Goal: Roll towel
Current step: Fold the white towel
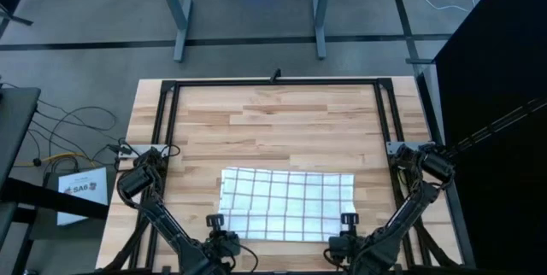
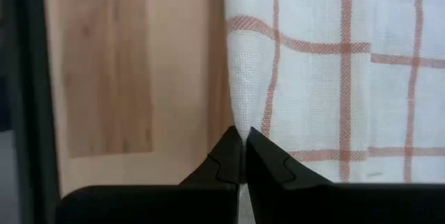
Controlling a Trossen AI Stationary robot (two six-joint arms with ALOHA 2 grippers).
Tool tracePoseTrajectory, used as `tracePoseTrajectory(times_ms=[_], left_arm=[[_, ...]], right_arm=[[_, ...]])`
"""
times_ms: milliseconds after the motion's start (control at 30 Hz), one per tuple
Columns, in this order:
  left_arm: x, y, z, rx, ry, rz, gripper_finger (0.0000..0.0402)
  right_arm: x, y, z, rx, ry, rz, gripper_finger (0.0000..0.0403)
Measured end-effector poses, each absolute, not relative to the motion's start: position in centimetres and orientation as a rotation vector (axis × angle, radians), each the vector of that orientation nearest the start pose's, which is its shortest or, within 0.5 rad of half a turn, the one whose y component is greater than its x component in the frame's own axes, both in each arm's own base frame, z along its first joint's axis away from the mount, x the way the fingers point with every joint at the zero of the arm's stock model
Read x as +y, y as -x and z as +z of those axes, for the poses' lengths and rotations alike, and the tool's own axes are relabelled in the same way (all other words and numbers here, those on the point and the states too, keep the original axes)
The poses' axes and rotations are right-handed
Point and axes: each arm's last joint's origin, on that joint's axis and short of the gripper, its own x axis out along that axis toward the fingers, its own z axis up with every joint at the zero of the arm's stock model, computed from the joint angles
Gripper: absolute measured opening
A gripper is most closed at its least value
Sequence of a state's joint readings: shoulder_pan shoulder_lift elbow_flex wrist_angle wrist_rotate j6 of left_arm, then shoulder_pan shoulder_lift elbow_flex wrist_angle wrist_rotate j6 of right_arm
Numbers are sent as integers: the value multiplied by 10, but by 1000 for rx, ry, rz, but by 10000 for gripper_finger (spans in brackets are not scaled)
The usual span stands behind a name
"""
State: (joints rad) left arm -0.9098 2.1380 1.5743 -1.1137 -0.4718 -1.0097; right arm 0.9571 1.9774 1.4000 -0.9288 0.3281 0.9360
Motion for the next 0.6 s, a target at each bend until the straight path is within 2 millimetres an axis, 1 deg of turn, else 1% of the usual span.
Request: tracePoseTrajectory(times_ms=[167, 267, 433, 600], left_arm=[[-295, -248, 166, 1261, -285, 385, 0], [-289, -249, 177, 1266, -312, 420, 0], [-280, -247, 206, 1235, -268, 394, 0], [-263, -242, 244, 1181, -255, 368, 0]], right_arm=[[293, -221, 168, 1275, 123, -113, 0], [289, -221, 174, 1276, 116, -118, 0], [280, -219, 203, 1237, 56, -88, 0], [260, -215, 234, 1225, 30, -94, 0]])
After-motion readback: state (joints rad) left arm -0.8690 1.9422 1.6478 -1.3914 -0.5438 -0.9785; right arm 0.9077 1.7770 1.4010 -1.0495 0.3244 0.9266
